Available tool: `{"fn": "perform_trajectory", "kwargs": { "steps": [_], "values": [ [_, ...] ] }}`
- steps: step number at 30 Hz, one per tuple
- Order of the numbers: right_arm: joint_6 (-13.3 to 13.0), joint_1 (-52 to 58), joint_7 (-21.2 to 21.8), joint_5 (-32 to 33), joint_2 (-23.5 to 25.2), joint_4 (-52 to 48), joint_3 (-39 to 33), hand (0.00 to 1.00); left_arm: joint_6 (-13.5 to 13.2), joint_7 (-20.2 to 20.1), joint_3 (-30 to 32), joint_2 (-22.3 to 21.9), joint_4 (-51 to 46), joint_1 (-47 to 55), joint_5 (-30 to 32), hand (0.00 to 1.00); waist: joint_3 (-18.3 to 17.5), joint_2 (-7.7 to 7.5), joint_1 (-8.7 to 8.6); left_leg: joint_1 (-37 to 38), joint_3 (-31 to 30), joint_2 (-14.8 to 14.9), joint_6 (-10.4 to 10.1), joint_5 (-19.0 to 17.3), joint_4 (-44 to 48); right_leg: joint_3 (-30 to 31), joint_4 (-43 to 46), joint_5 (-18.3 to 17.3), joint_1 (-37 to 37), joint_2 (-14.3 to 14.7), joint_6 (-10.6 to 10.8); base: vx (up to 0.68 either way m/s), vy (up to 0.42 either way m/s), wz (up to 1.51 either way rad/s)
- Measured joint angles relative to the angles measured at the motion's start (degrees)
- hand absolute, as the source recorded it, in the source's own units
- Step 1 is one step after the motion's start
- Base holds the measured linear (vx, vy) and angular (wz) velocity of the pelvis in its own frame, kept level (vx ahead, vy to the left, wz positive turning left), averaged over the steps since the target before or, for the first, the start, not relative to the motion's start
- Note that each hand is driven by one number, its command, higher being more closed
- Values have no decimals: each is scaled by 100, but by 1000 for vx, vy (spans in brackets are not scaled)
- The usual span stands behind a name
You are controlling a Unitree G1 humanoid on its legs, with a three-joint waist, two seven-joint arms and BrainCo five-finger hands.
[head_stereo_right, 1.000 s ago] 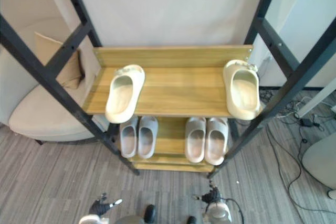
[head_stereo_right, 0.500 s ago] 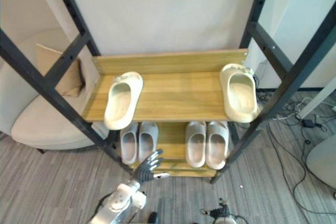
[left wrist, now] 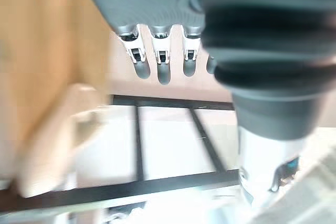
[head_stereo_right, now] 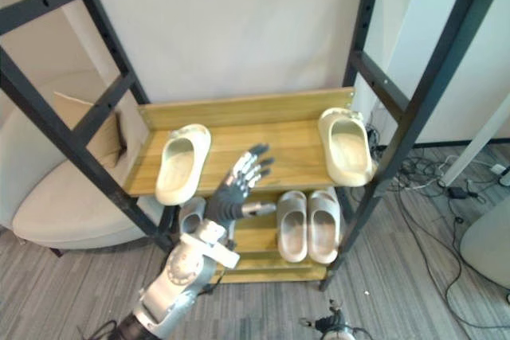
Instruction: Organize the slippers on the shoe rack
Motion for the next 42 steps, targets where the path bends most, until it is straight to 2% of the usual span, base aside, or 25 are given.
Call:
{"fn": "perform_trajectory", "kwargs": {
  "steps": [4, 9, 16, 23, 29, 33, 39, 42],
  "values": [
    [12, -2, 46, 0, -1, 0, -1, 0, -24, 167, 286, 18, -143, -129, 15, 0, -41, -25, 21, 8, -10, -10, 2, 1, 5, -2, 27, -6, 3, -8, 3, 0, 0, 0],
    [23, 0, 115, 0, -15, 1, 0, 0, -24, 317, 955, 156, -132, -444, 237, 0, -72, -29, 24, 23, -28, -23, 6, 5, 19, -12, 107, -40, -1, -18, 6, -12, -4, 1],
    [48, 0, 263, 1, -70, 0, -6, 0, 67, 407, 1985, 961, 490, -745, 580, 0, -68, -43, 23, 4, -64, -24, 6, 5, 11, -78, 133, -51, -26, -19, 5, -9, -7, 2],
    [123, 40, 412, 4, -59, -235, -49, 0, 252, 515, 2726, 1772, 1093, -901, 678, 0, -98, -154, 40, -100, 13, -22, 3, 2, 7, 17, 189, -94, -209, -20, 0, 21, 0, -4],
    [123, 11, 447, 11, -44, -451, -52, 0, 400, 496, 2724, 2163, 1519, -1446, 822, 0, -93, -150, 51, -107, 75, -14, -9, -18, 7, 44, 192, -112, -222, -18, -7, 15, -3, -3],
    [125, 21, 453, 13, -45, -451, -52, 0, 429, 481, 2722, 2189, 1683, -1498, 913, 0, -93, -133, 61, -108, 135, 7, -26, -44, 9, 69, 199, -130, -288, -8, -24, -14, -7, -8],
    [127, 25, 453, 60, -47, -460, -55, 0, 611, 367, 2690, 2253, 2207, -1806, 1031, 0, -83, -102, 52, -209, 147, 13, -30, -46, 22, 86, 293, -153, -422, -1, -30, 0, 0, 0],
    [128, 27, 453, 114, -40, -464, -76, 0, 661, 317, 2564, 2473, 2603, -1913, 1144, 0, -77, -87, 18, -246, 157, 15, -31, -45, 32, 92, 259, -147, -435, 4, -32, 11, -3, -1]
  ]
}}
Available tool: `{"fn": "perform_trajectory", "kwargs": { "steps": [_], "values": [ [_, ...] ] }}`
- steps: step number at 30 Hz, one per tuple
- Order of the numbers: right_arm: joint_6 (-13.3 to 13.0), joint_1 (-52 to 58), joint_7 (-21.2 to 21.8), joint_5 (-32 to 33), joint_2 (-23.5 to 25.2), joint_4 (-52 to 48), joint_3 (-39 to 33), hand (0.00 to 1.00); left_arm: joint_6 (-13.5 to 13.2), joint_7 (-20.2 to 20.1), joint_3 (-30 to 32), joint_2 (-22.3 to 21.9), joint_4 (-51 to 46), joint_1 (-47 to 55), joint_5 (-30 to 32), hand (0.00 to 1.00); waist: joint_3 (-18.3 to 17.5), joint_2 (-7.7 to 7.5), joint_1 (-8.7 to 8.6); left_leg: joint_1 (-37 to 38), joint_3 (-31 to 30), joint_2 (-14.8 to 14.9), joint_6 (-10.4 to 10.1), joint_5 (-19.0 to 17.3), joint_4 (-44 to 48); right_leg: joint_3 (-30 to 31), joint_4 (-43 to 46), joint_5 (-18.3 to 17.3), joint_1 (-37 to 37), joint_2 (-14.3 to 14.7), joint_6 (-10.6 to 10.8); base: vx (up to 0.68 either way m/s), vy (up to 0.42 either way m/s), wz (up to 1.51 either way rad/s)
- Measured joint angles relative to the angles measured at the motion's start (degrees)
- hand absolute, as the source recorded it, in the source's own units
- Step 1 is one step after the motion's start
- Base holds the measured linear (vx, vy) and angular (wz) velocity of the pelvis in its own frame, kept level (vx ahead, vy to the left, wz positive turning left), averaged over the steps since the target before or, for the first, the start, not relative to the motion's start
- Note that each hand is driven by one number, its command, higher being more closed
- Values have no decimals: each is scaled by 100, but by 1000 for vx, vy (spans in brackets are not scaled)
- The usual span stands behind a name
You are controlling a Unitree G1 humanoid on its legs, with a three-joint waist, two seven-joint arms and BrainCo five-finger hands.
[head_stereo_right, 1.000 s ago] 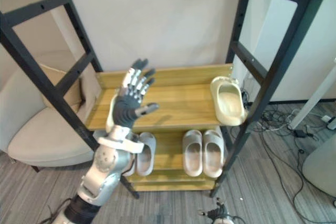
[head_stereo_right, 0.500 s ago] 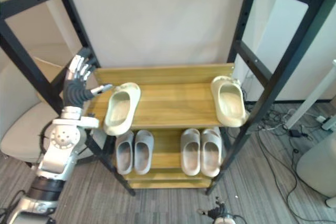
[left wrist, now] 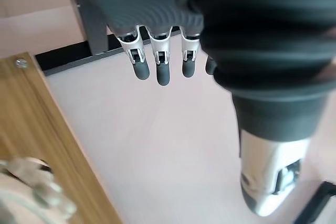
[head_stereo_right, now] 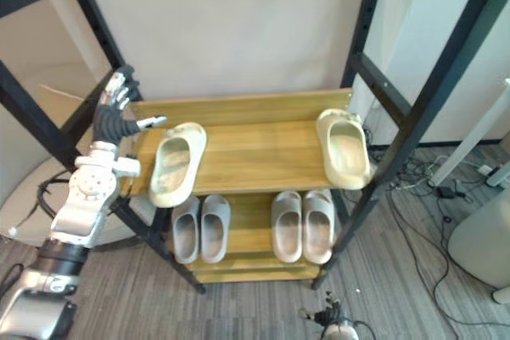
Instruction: Organize the slippers on the shoe rack
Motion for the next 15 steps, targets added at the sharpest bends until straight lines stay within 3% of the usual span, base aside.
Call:
{"fn": "perform_trajectory", "kwargs": {
  "steps": [15],
  "values": [
    [-16, 4, -4, 32, 18, -238, -203, 0, 285, -181, -145, 291, 1102, -284, 1119, 0, 134, 199, 5, -36, 156, 116, -41, -54, 1, 118, -192, 116, 0, 114, -39, 10, -8, -5]
  ]
}}
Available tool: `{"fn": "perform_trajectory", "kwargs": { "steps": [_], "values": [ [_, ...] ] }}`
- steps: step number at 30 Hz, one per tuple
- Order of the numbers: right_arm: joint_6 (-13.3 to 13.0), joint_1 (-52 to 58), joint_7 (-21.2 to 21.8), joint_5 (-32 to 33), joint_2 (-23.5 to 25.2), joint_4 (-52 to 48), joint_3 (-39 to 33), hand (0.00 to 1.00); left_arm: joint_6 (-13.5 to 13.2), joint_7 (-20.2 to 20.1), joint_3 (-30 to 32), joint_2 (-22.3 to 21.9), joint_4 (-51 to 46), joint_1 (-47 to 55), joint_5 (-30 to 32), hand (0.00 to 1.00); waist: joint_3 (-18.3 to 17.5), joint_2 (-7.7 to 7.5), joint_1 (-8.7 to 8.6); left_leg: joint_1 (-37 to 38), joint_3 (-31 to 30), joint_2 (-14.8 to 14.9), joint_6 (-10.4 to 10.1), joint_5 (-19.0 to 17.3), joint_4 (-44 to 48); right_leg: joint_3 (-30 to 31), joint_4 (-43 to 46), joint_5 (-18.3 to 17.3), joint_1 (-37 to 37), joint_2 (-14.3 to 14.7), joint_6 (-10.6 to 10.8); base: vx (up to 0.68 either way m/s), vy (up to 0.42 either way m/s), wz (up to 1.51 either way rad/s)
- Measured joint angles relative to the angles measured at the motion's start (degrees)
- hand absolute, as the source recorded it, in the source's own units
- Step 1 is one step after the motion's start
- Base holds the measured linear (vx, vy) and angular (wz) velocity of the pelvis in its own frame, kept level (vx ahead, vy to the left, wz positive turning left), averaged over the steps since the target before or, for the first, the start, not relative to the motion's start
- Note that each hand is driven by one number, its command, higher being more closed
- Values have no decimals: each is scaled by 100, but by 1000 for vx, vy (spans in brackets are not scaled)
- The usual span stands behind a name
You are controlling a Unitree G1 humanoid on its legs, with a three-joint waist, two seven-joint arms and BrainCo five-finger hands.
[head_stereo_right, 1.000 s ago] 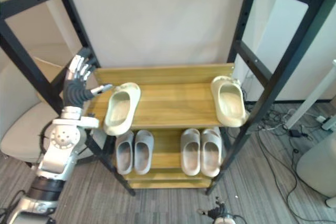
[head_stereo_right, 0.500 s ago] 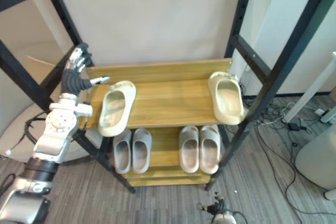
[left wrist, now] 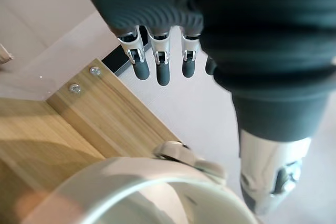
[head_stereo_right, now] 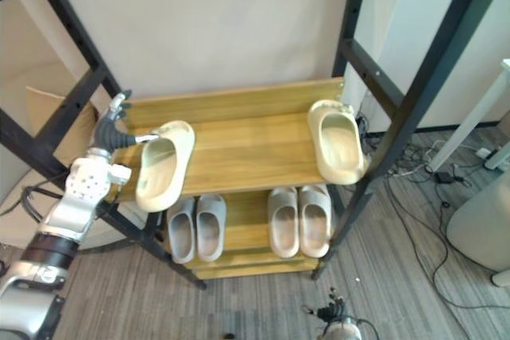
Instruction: Organize the slippers on the shoe rack
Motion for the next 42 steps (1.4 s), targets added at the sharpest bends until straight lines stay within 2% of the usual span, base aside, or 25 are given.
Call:
{"fn": "perform_trajectory", "kwargs": {
  "steps": [8, 11, 12, 17, 28, 38, 42],
  "values": [
    [-2, -1, 1, 95, 22, -14, 3, 0, 98, -31, -167, 36, 426, -338, 675, 0, 94, 52, 5, -16, 2, 11, -4, 0, 0, -4, 12, -1, -28, 2, 0, 0, 0, 0],
    [2, 18, 0, 100, 25, -110, 3, 0, 136, -94, -307, 182, 449, -507, 810, 0, 185, 58, 0, -49, 10, 21, -6, -1, -4, -3, 17, -2, -92, 8, -1, 0, 0, 0],
    [-4, 28, -1, 102, 28, -213, 2, 0, 153, -94, -334, 219, 449, -550, 902, 100, 186, 58, -4, -103, 10, 24, -10, 2, -3, -4, 19, -2, -116, 11, -1, 39, -13, 0],
    [-30, -22, -11, 105, 31, -248, -2, 0, 184, -91, -407, 226, 684, -850, 1336, 100, 192, 48, -1, -154, 45, 26, -17, 5, -4, 7, 18, -1, -165, 11, -1, 38, -12, -1],
    [-48, 27, -34, 142, 52, -248, -17, 0, 315, -60, -419, 225, 819, -932, 1538, 100, 212, 19, -23, -112, 170, 29, -34, -7, -2, 104, 49, 4, -182, 11, -6, -4, -3, -4],
    [-47, 52, -45, 144, 148, -246, -129, 0, 315, 36, -403, 184, 776, -930, 1496, 100, 222, 4, -23, -103, 145, 27, -33, -6, -2, 80, 9, 20, -144, 14, 1, 0, 0, 0],
    [-41, 31, -46, 144, 231, -191, -179, 0, 324, 74, -400, 163, 553, -928, 1353, 100, 315, -60, -44, -24, 81, 20, -33, -6, -2, 11, -47, 25, -9, 7, 2, -2, -7, 9]
  ]
}}
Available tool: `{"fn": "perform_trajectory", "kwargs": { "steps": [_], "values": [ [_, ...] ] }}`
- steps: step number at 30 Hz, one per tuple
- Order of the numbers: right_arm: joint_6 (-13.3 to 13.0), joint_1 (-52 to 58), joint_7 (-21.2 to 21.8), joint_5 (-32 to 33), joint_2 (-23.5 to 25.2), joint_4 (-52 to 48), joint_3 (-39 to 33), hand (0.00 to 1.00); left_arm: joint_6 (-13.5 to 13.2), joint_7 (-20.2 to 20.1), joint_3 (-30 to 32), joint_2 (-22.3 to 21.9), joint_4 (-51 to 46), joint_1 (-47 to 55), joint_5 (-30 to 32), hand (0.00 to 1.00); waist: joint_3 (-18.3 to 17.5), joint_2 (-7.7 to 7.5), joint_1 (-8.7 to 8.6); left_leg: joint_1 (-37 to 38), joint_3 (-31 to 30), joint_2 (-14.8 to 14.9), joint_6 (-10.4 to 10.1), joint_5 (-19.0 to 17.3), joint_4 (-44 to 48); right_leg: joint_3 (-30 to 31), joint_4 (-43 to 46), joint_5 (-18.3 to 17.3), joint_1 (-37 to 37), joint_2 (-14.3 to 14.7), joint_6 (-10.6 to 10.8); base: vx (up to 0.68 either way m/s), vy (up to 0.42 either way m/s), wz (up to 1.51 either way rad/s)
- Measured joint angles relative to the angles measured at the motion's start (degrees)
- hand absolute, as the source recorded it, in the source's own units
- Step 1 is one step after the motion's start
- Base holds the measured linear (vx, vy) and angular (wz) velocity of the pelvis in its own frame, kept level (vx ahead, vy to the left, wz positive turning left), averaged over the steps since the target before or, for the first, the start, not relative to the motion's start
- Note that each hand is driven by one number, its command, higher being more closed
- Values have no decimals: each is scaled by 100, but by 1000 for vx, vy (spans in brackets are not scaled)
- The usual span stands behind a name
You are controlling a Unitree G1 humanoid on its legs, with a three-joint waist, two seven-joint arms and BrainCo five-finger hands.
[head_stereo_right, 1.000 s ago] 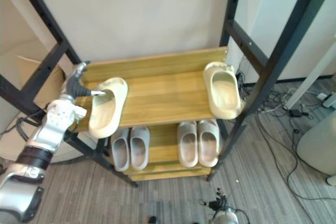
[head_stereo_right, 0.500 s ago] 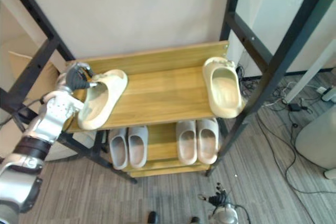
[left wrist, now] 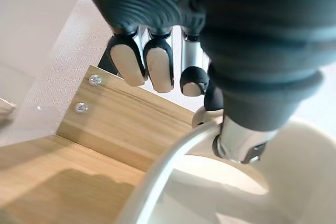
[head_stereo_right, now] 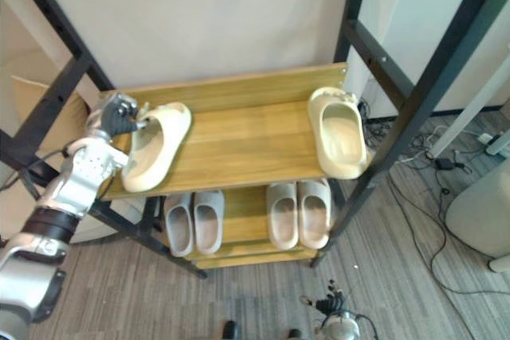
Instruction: Organize the slippers on the shoe rack
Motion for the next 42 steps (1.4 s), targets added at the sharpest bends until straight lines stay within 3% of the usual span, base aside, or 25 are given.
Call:
{"fn": "perform_trajectory", "kwargs": {
  "steps": [16, 33, 42],
  "values": [
    [69, -316, 4, 0, -38, 368, 13, 0, -2, 102, -136, -508, -457, -164, -788, 100, 15, -12, -23, -5, -248, -144, 50, 32, -11, -78, -66, 16, 46, -73, 45, -4, 0, 5],
    [115, -487, -129, 223, -40, 720, -248, 0, -157, 322, -376, -786, -393, -1038, -935, 100, 174, -20, -394, -81, -99, -220, 122, 76, -10, 162, 54, 33, -191, -135, 89, -11, 3, -6],
    [113, -577, -201, 411, -65, 735, -283, 0, -92, 328, -553, -1174, -102, -1123, -1050, 100, 289, 134, -557, -79, 66, -217, 122, 75, -12, 330, 52, 89, -274, -129, 122, -13, -4, -10]
  ]
}}
